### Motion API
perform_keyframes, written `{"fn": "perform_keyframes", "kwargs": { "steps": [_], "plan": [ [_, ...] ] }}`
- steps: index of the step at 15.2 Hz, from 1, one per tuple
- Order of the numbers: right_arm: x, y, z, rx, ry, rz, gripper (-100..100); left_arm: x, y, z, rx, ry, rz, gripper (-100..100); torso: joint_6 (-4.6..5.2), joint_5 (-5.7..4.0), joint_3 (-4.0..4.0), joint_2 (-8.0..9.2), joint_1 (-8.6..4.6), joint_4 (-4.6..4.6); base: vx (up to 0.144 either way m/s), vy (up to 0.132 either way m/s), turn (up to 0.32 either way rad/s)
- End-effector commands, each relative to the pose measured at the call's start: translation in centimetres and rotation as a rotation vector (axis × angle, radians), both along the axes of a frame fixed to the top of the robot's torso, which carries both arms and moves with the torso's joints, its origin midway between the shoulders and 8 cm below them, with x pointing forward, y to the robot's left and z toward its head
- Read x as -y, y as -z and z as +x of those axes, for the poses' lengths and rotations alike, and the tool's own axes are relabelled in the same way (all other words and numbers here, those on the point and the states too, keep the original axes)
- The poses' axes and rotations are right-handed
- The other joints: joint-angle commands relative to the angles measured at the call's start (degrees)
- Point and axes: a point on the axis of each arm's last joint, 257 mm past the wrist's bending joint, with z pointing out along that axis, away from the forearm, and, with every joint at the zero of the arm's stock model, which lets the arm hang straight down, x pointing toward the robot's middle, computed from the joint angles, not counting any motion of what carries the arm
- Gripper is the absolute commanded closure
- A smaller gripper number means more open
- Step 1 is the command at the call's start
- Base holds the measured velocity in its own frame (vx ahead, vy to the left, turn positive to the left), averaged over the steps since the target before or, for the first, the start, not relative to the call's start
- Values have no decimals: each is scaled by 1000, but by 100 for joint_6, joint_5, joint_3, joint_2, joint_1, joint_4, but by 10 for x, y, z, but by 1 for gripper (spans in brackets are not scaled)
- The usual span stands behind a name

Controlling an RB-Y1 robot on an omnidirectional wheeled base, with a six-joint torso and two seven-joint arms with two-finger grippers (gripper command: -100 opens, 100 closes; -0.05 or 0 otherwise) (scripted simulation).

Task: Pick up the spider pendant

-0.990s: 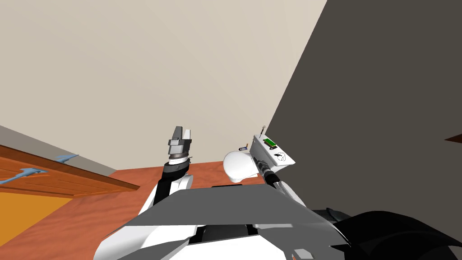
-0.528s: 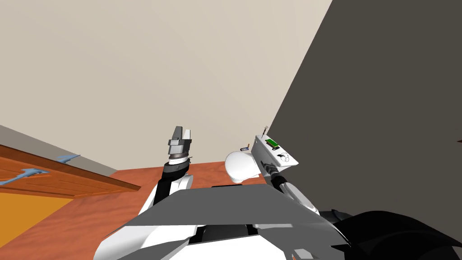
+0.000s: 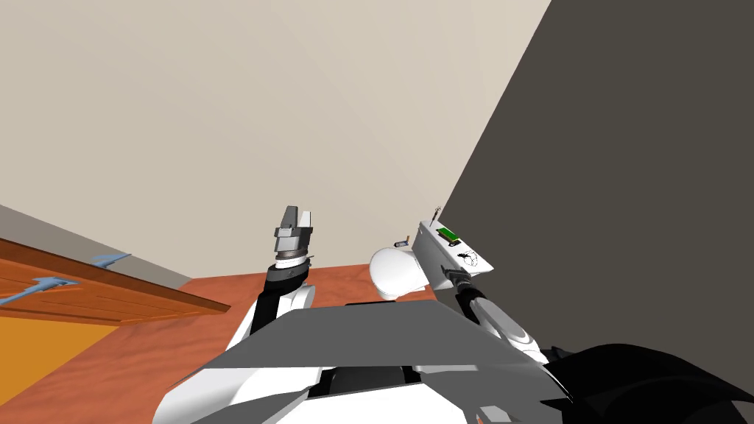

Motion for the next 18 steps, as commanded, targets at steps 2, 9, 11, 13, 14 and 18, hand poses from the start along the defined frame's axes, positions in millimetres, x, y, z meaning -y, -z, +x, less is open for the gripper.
{"fn": "perform_keyframes", "kwargs": {
  "steps": [2,9,11,13,14,18],
  "plan": [
    [37,-15,-11,-33,21,-127,-100,0,0,0,0,0,0,0,2,1,-1,-1,2,0,40,50,9],
    [103,-53,-25,-94,47,-381,-100,0,0,0,0,0,0,0,2,-2,4,8,-8,1,26,30,-18],
    [115,-61,-29,-109,49,-433,-100,0,0,0,0,0,0,0,2,-3,6,11,-12,2,7,12,-33],
    [114,-59,-29,-109,47,-424,-100,0,0,0,0,0,0,0,2,-4,7,12,-13,2,1,2,-7],
    [115,-65,-13,-78,41,-421,-100,0,0,0,0,0,0,0,1,-5,7,13,-14,3,-2,1,-101],
    [113,-71,3,-54,22,-432,-100,0,0,0,0,0,0,0,1,-6,8,14,-14,3,-3,5,-78]
  ]
}}
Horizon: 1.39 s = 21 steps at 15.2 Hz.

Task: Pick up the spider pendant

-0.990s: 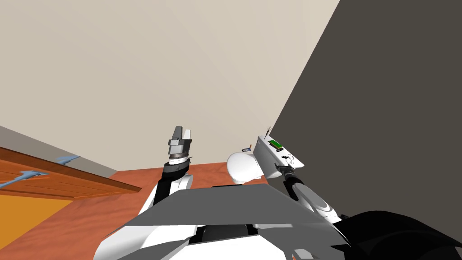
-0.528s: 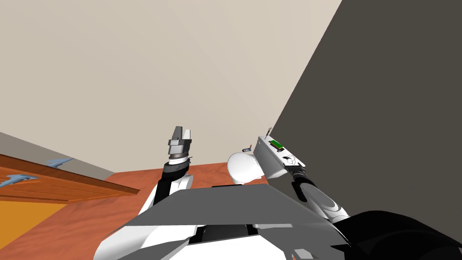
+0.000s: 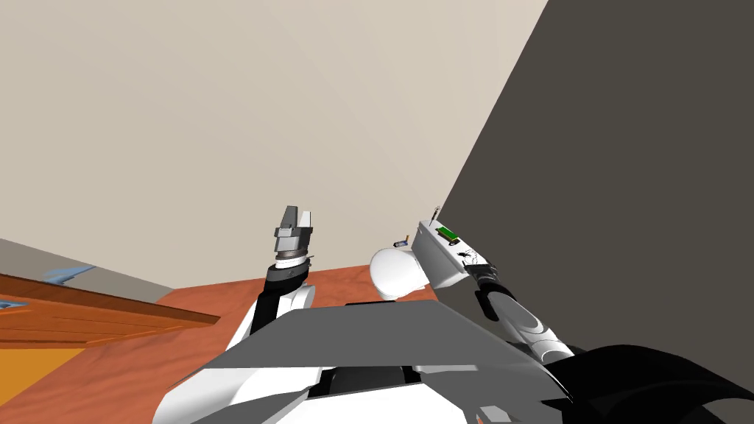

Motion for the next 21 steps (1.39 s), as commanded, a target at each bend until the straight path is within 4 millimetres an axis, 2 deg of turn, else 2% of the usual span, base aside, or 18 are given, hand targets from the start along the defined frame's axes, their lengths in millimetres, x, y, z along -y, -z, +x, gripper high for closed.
{"fn": "perform_keyframes", "kwargs": {
  "steps": [1,2,3,6,7,11,12,14,15,19,20,21],
  "plan": [
    [-1,-3,7,-4,-21,-19,-100,0,0,0,0,0,0,0,0,0,0,0,0,0,-2,5,-30],
    [-2,-3,7,-5,-23,-24,-100,0,0,0,0,0,0,0,-1,0,0,0,0,0,0,0,0],
    [-2,-6,20,22,-25,0,-100,0,0,0,0,0,0,0,-1,0,0,0,-1,0,-3,0,-74],
    [-3,-7,21,6,-43,-33,-100,0,0,0,0,0,0,0,0,0,0,0,-1,0,-2,2,-48],
    [-3,-8,33,33,-40,0,-100,0,0,0,0,0,0,0,-1,0,0,0,-1,0,-3,1,-87],
    [-5,-9,35,12,-61,-40,-100,0,0,0,0,0,0,0,-1,0,0,0,-1,0,-1,2,-30],
    [-6,-9,46,33,-59,-4,-100,0,0,0,0,0,0,0,-1,0,0,0,-1,0,-2,-1,-99],
    [-8,-10,47,15,-74,-41,-100,0,0,0,0,0,0,0,1,0,0,0,-2,0,-2,4,-69],
    [-8,-9,57,38,-65,-3,-100,0,0,0,0,0,0,0,-1,0,0,0,-1,0,-3,3,-84],
    [-10,-9,58,10,-87,-43,-100,0,0,0,0,0,0,0,-1,1,0,0,0,0,-2,3,-30],
    [-12,-5,68,24,-84,-1,-100,0,0,0,0,0,0,0,-1,0,0,0,-1,0,-2,-2,-96],
    [-12,-6,68,14,-89,-18,-100,0,0,0,0,0,0,0,1,-1,0,0,-2,0,-3,2,-110]
  ]
}}
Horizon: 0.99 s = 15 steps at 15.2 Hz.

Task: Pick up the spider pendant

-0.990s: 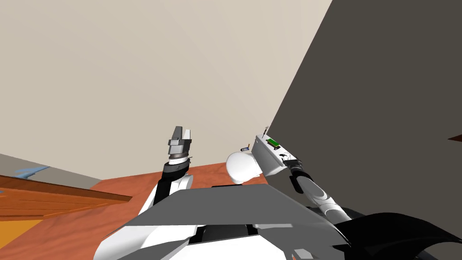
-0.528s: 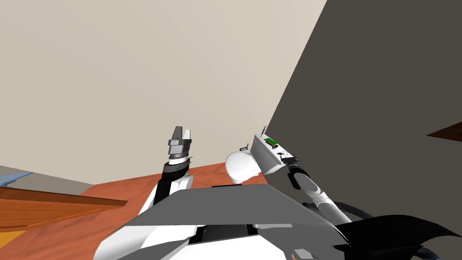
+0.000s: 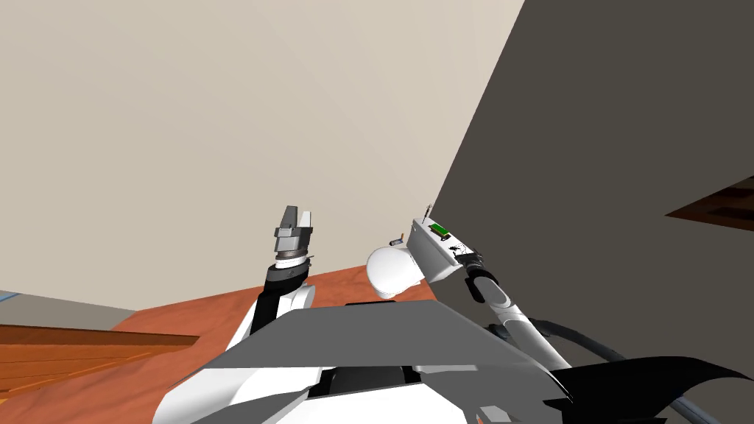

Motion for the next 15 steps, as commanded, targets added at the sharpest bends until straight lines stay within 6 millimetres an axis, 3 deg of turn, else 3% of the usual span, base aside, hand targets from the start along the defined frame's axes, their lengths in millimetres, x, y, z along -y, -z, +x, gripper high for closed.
{"fn": "perform_keyframes", "kwargs": {
  "steps": [1,10,13,14,15],
  "plan": [
    [-1,2,4,-15,-11,-15,-100,0,0,0,0,0,0,0,0,0,0,0,0,0,-2,5,-34],
    [-13,19,32,-37,-19,54,-100,0,0,0,0,0,0,0,-2,1,0,0,1,0,-2,2,-57],
    [-13,18,31,-54,-27,27,-100,0,0,0,0,0,0,0,-1,1,0,0,1,0,-2,2,-45],
    [-13,19,31,-58,-29,27,100,0,0,0,0,0,0,0,-1,1,0,0,0,0,0,0,0],
    [-13,19,31,-58,-29,28,100,0,0,0,0,0,0,0,-1,1,0,0,0,0,-2,6,18]
  ]
}}
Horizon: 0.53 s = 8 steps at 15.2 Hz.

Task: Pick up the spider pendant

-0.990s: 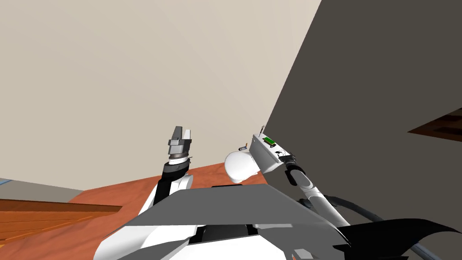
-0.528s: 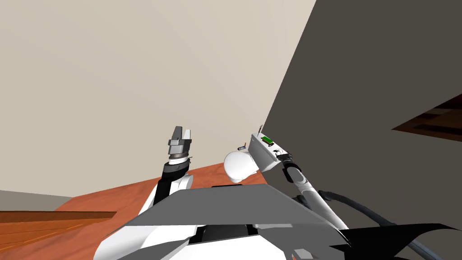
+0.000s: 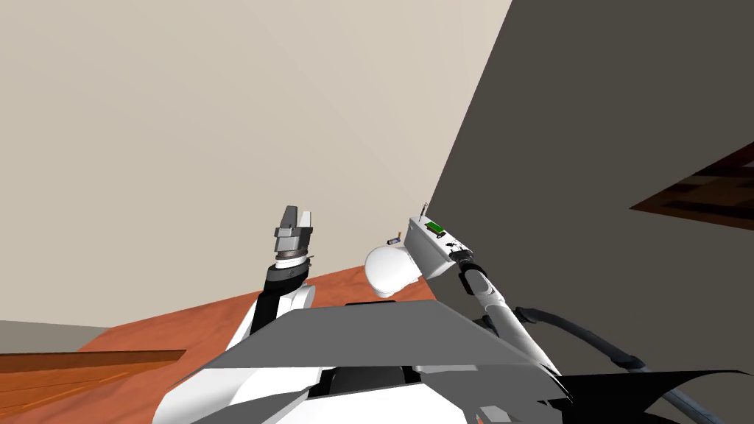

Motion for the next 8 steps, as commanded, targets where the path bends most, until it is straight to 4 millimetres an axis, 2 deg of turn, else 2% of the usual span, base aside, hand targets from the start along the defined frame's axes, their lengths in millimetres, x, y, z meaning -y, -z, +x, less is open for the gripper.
{"fn": "perform_keyframes", "kwargs": {
  "steps": [1,3,6,8],
  "plan": [
    [0,0,0,0,0,0,100,0,0,0,0,0,0,0,0,0,0,0,0,0,2,-2,-19],
    [1,-2,0,3,2,-2,100,0,0,0,0,0,0,0,-9,-7,-4,-3,-1,-5,0,-2,-7],
    [6,-13,-14,0,-17,-74,100,0,0,0,0,0,0,0,-14,-5,-6,-7,2,-6,3,-2,130],
    [10,-15,-17,30,10,-41,100,0,0,0,0,0,0,0,-10,-1,-6,-6,3,-6,6,-8,62]
  ]
}}
